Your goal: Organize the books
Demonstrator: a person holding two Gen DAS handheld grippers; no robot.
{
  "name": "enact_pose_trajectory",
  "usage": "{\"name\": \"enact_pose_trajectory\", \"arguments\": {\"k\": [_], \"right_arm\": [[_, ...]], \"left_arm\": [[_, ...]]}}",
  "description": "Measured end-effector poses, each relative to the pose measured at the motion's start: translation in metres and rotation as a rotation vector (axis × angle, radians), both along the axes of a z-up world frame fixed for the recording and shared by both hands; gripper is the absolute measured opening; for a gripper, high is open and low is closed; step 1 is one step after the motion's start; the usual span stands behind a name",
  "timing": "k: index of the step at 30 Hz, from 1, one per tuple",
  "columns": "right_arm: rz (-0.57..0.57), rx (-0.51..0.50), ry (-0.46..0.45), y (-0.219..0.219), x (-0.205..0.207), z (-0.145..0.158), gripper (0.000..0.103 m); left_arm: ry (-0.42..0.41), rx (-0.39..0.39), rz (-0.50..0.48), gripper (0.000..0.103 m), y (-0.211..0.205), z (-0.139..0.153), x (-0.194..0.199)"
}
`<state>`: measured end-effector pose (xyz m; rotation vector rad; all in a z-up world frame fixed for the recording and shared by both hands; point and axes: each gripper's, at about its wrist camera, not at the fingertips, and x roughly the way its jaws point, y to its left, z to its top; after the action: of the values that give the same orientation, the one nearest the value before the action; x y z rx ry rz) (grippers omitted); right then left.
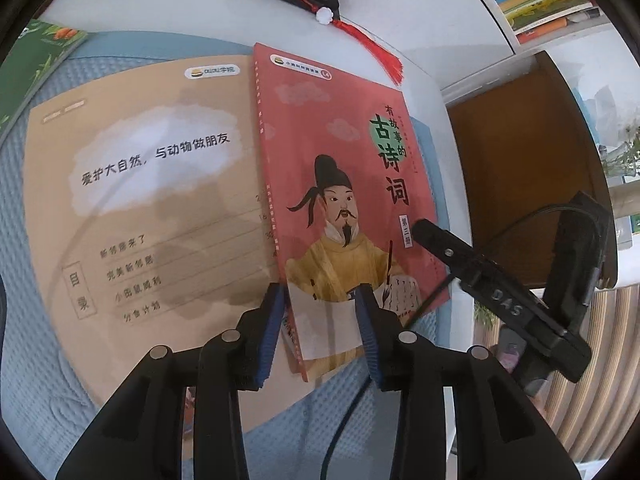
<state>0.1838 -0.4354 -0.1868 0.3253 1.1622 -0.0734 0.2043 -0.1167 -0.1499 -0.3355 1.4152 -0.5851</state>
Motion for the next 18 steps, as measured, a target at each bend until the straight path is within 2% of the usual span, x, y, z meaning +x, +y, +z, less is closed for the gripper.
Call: {"name": "enact_pose_trajectory", "arguments": {"k": [3, 6, 10, 14, 16, 18], "right_arm": [[0.024, -0.015, -0.003, 0.005, 0.003, 0.0, 0.065], [0.066, -0.051, 0.011, 0.013, 0.003, 0.0, 0.066], [0.08, -0.021, 0.013, 0.022, -0.013, 0.007, 0.066], [0.147, -0.035, 0.014, 0.056, -0.048, 0.016, 0.067], [0.175, -0.014, 0.017, 0.072, -0.067, 0.016, 0.069], [0.222, 0.023, 0.027, 0.093, -0.094, 0.01, 0.069]], "left_arm": [[-0.001, -0.007, 0.006, 0.035, 0.002, 0.001, -0.002], [0.007, -0.032, 0.001, 0.035, 0.004, -0.001, -0.003], [0.026, -0.03, -0.022, 0.035, 0.021, 0.0, -0.018], [0.013, 0.009, -0.059, 0.036, 0.048, 0.008, -0.052], [0.026, 0.037, -0.049, 0.036, 0.072, 0.006, -0.079], [0.056, 0.031, -0.014, 0.036, 0.097, 0.0, -0.103]]}}
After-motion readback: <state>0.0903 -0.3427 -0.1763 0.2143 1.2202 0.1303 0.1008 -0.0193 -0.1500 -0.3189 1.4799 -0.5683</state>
